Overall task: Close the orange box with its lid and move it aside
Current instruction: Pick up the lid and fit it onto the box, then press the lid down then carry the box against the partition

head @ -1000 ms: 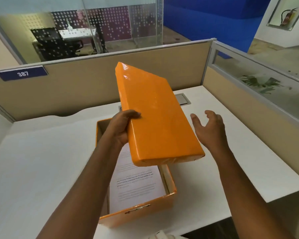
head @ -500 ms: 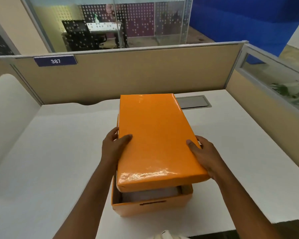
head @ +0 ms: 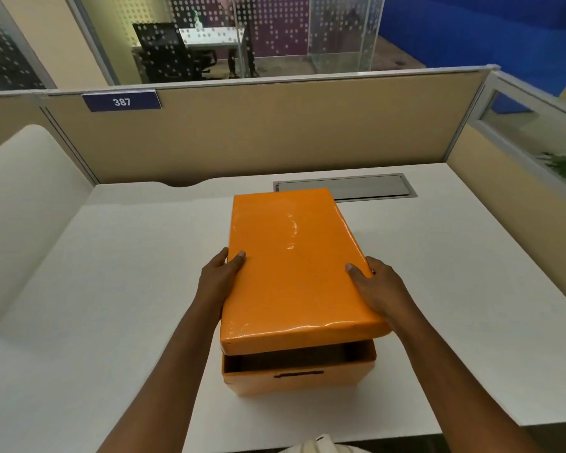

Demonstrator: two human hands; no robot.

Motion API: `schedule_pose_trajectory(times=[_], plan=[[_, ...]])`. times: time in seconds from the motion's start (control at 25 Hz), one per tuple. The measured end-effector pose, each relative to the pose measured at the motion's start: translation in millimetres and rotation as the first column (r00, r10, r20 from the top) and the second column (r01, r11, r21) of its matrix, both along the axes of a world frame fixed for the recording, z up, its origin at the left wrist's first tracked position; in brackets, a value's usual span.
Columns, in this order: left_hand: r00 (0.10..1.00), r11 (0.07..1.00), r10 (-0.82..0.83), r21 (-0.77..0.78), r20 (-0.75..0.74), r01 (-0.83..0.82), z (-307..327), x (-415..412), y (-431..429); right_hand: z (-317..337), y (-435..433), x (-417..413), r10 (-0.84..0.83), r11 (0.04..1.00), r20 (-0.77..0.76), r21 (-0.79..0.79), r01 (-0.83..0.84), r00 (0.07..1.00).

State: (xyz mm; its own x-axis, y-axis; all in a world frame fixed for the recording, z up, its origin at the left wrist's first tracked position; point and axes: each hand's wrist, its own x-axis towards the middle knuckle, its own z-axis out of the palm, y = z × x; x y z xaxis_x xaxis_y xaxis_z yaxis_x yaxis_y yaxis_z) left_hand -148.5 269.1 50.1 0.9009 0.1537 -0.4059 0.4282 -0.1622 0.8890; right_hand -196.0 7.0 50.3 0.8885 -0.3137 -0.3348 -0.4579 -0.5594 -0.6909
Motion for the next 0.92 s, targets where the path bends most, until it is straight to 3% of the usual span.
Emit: schedule_pose_trajectory(times=[0.6,0.92], plan=[[0.997,0.995,-0.081,0.055,-0.016,0.082,-11.9,5.5,9.2,-3.2,9.3,2.4,0.017,0.999,-0.057,-0.031,-0.018,0.998],[0.980,0.991,-0.107,0.061,-0.168,0.118,-25.9,-3.9,11.7,-17.4,14.3,-7.1,-0.006,1.000,-0.063,-0.010,0.005,0.998]])
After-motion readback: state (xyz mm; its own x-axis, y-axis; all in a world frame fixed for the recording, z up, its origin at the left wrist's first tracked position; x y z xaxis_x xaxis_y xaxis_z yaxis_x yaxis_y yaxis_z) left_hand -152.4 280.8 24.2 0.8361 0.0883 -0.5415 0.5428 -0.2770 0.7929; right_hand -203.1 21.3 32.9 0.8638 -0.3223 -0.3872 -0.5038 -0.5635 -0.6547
